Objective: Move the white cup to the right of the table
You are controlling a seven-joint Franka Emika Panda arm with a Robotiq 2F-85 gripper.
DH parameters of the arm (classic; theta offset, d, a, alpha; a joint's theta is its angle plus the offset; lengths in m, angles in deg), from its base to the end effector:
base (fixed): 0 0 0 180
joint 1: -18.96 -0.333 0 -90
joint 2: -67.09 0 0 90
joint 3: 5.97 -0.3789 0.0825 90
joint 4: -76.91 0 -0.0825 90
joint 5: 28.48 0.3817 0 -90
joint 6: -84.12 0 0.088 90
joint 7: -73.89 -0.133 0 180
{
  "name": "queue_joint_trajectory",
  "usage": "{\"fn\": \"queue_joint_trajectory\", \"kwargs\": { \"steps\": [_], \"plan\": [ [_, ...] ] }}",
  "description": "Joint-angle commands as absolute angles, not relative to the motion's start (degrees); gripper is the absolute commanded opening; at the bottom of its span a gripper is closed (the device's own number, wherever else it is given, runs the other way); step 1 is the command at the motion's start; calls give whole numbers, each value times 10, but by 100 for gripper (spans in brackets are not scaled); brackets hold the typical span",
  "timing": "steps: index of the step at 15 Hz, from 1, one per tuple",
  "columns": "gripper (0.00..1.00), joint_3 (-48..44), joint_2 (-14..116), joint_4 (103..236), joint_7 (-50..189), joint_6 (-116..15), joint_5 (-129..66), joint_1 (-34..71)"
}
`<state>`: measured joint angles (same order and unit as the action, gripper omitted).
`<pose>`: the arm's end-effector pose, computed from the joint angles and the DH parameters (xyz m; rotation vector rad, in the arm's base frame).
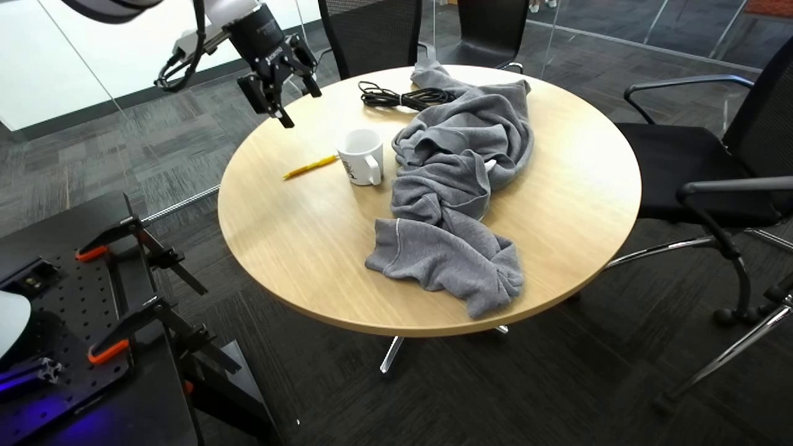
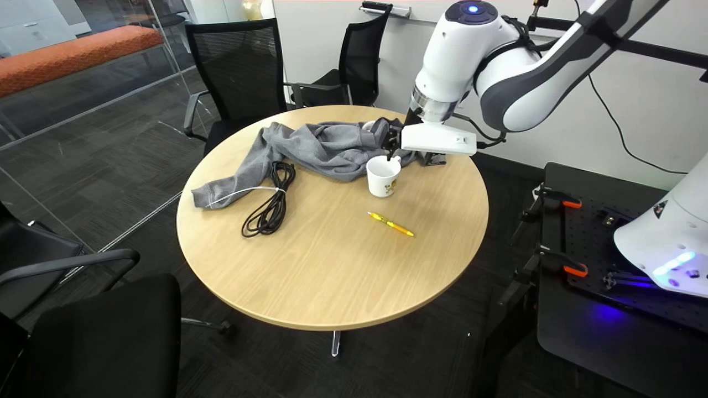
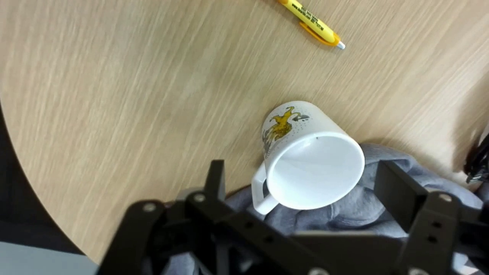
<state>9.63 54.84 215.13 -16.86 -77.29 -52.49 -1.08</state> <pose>0.5269 0.0579 0.2819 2.6282 -1.6282 0.4543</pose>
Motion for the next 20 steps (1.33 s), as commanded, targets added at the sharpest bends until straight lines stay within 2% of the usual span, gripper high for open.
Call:
{"fn": "queue_joint_trajectory", "kwargs": {
  "steps": [1, 9, 15, 20],
  "plan": [
    [100, 58, 610, 2180, -163, -732, -560, 8],
    [100, -68, 676, 2197, 4, -608, -468, 67],
    [100, -93, 694, 2191, 141, -552, -434, 95],
    [100, -99, 678, 2184, 122, -567, -447, 102]
  ]
}}
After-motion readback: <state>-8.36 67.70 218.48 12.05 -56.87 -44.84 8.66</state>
